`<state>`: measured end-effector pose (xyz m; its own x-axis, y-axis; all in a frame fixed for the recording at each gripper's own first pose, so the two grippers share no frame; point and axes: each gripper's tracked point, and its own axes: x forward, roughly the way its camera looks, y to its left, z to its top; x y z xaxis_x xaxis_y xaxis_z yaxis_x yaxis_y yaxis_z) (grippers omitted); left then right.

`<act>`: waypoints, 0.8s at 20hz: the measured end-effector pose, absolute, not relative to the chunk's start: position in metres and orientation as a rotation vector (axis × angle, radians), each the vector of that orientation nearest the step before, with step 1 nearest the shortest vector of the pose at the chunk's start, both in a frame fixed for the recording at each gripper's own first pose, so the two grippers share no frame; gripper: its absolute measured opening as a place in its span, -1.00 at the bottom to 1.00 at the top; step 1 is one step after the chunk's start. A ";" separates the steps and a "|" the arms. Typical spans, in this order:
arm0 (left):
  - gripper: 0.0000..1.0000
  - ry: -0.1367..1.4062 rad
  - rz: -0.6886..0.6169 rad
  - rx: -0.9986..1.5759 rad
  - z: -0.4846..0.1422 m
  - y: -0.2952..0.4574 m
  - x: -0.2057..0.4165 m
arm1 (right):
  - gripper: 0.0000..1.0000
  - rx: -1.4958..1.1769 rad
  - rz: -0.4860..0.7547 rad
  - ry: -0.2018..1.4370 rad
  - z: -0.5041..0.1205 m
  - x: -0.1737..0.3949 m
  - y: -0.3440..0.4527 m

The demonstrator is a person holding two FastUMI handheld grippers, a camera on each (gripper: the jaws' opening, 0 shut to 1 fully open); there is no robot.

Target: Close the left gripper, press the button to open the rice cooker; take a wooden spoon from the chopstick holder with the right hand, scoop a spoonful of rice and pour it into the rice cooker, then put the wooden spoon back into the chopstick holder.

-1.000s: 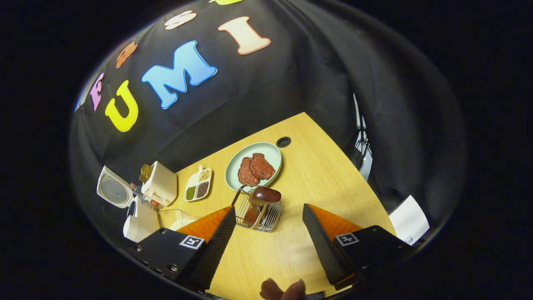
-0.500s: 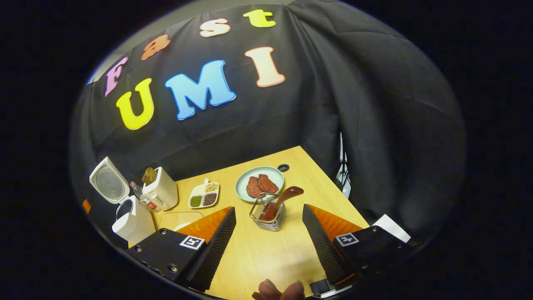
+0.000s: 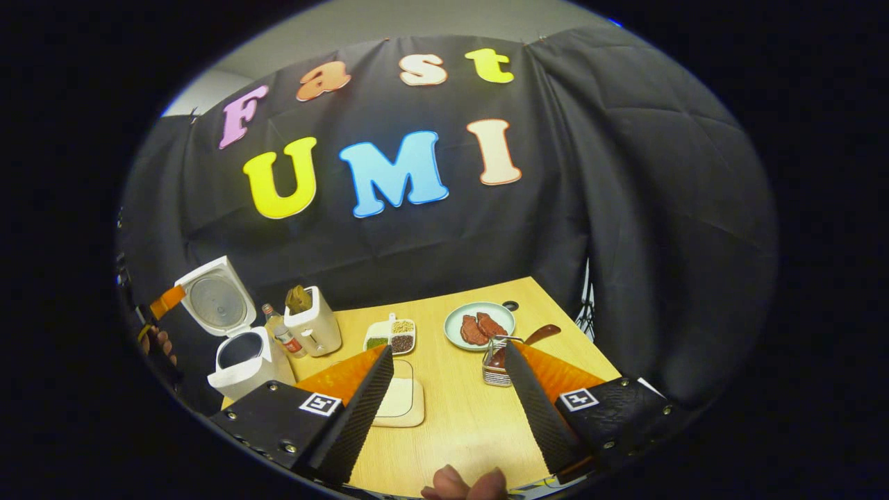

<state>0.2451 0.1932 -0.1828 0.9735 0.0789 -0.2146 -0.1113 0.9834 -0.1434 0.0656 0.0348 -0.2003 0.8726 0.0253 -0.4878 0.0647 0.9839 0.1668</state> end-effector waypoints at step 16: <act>0.48 0.137 0.428 -0.162 -0.177 0.389 0.448 | 0.97 0.082 0.041 0.611 -0.213 0.025 0.075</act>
<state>0.4476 0.3894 -0.1768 0.9008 0.4014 -0.1658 -0.4231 0.8972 -0.1266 0.0245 0.0750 -0.2132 0.8185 0.0626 -0.5710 -0.0138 0.9959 0.0894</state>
